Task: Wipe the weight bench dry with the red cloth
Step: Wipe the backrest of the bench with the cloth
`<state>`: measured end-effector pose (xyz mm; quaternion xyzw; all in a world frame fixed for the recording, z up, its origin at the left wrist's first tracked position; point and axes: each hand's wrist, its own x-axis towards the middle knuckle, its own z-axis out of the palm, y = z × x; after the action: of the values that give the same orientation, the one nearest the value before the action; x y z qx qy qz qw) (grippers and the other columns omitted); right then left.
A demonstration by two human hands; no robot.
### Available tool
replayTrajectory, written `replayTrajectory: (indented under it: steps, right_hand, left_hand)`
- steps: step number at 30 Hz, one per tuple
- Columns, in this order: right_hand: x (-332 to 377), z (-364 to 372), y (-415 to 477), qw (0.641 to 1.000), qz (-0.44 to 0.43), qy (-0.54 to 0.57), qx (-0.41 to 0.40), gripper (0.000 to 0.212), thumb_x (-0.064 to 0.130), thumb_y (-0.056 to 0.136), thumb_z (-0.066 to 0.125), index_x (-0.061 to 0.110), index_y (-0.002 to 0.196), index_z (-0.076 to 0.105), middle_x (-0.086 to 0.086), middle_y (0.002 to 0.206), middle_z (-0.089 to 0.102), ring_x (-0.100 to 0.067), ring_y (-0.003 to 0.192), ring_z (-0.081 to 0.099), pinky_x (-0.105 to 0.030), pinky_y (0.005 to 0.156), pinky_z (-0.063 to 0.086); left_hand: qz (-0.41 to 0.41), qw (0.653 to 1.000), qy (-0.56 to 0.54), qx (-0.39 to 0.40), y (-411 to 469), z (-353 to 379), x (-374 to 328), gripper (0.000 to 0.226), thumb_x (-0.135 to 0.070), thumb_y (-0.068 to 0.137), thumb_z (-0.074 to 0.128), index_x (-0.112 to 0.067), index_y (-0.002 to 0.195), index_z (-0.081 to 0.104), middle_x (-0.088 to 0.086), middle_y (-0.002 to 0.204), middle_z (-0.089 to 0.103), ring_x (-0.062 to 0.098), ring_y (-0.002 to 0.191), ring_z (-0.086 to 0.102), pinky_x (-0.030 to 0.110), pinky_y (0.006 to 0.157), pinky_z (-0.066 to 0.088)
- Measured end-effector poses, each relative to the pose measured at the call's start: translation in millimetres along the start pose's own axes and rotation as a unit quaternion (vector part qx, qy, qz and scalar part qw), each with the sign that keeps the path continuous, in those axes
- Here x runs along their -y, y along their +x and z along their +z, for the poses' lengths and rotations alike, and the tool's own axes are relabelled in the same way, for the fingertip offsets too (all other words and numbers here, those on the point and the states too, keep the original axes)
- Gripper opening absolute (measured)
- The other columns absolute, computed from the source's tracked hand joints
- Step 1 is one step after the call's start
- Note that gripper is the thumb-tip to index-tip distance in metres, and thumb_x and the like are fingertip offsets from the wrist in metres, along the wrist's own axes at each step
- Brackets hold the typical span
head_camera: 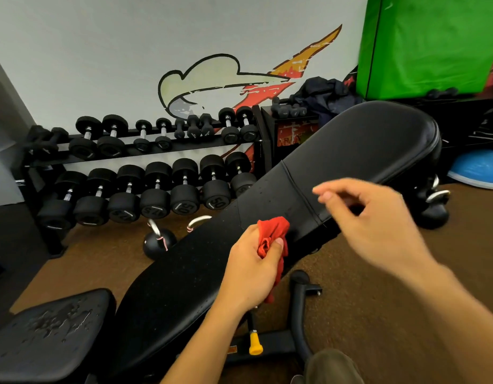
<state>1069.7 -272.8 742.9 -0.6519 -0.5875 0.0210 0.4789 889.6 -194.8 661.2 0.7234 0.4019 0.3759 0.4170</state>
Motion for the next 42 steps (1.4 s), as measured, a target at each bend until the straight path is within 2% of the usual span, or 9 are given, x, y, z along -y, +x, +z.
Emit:
replayTrajectory:
  steps: [5,8,10,14,20,33,37,40,42]
  right_hand:
    - [-17,-22,64,0.981,-0.119,-0.154,0.015,0.023,0.019,0.101,0.056,0.029,0.114,0.073,0.014,0.095,0.071,-0.01,0.094,0.06,-0.032,0.087,0.045]
    - [-28,-20,89,0.954,-0.174,-0.239,0.056,0.025,0.02,0.101,0.053,0.031,0.116,0.07,0.007,0.09,0.07,-0.019,0.093,0.058,-0.04,0.088,0.047]
    - [-32,-15,98,0.937,-0.21,-0.269,0.074,0.025,0.018,0.1,0.054,0.029,0.116,0.07,0.006,0.09,0.071,-0.022,0.091,0.059,-0.041,0.088,0.047]
    - [-40,-3,102,0.92,-0.245,-0.296,0.077,0.026,0.014,0.098,0.055,0.023,0.117,0.07,0.004,0.096,0.072,-0.025,0.092,0.061,-0.041,0.088,0.046]
    - [-48,7,97,0.911,-0.255,-0.324,0.009,0.022,0.015,0.097,0.056,0.018,0.113,0.07,0.0,0.089,0.071,-0.027,0.085,0.061,-0.041,0.083,0.047]
    - [-52,9,99,0.906,-0.257,-0.335,0.019,0.022,0.018,0.099,0.053,0.02,0.114,0.069,0.0,0.092,0.071,-0.026,0.087,0.061,-0.041,0.086,0.047]
    - [-52,9,99,0.906,-0.253,-0.338,0.032,0.022,0.019,0.1,0.052,0.02,0.114,0.069,0.0,0.096,0.072,-0.025,0.089,0.062,-0.042,0.086,0.048]
    - [-52,9,99,0.903,-0.255,-0.344,0.036,0.022,0.02,0.1,0.051,0.02,0.114,0.069,0.0,0.096,0.072,-0.026,0.089,0.062,-0.042,0.086,0.048]
    - [-52,9,99,0.899,-0.259,-0.352,0.041,0.023,0.019,0.1,0.052,0.02,0.115,0.068,-0.001,0.098,0.072,-0.026,0.09,0.062,-0.042,0.086,0.047]
  left_hand:
    - [0.014,0.989,0.14,0.051,29,4,-13,0.039,-0.023,0.102,0.053,-0.026,0.141,0.059,-0.005,0.138,0.063,0.017,0.131,0.055,0.025,0.106,0.042]
    - [0.045,0.976,0.204,0.059,37,11,-22,0.01,-0.022,0.097,0.053,-0.015,0.092,0.059,0.001,0.092,0.065,0.027,0.09,0.061,0.045,0.078,0.05]
    - [0.067,0.965,0.244,0.065,31,16,-28,0.027,-0.031,0.099,0.05,-0.021,0.075,0.04,-0.005,0.077,0.051,0.023,0.08,0.051,0.041,0.066,0.039]
    - [0.09,0.955,0.272,0.074,8,12,-29,0.028,-0.043,0.104,0.041,-0.028,0.08,0.038,-0.012,0.084,0.048,0.019,0.087,0.054,0.039,0.07,0.043]
    - [-0.017,0.964,0.252,0.081,35,5,-26,0.031,-0.035,0.102,0.042,-0.024,0.073,0.037,0.001,0.086,0.053,0.039,0.091,0.059,0.041,0.075,0.043]
    - [0.02,0.977,0.203,0.063,20,20,-27,0.022,-0.029,0.097,0.043,-0.022,0.077,0.036,0.0,0.08,0.058,0.035,0.082,0.058,0.049,0.077,0.049]
    - [0.106,0.964,0.233,0.072,13,38,-44,0.006,-0.029,0.097,0.041,-0.028,0.091,0.04,-0.003,0.108,0.058,0.04,0.086,0.058,0.047,0.072,0.045]
    - [0.143,0.929,0.327,0.096,-6,42,-38,0.034,-0.035,0.098,0.036,-0.032,0.131,0.041,-0.016,0.152,0.041,0.042,0.09,0.061,0.047,0.073,0.051]
    - [0.132,0.928,0.337,0.089,-12,38,-32,0.038,-0.037,0.098,0.035,-0.037,0.136,0.037,-0.021,0.154,0.037,0.042,0.091,0.063,0.049,0.075,0.054]
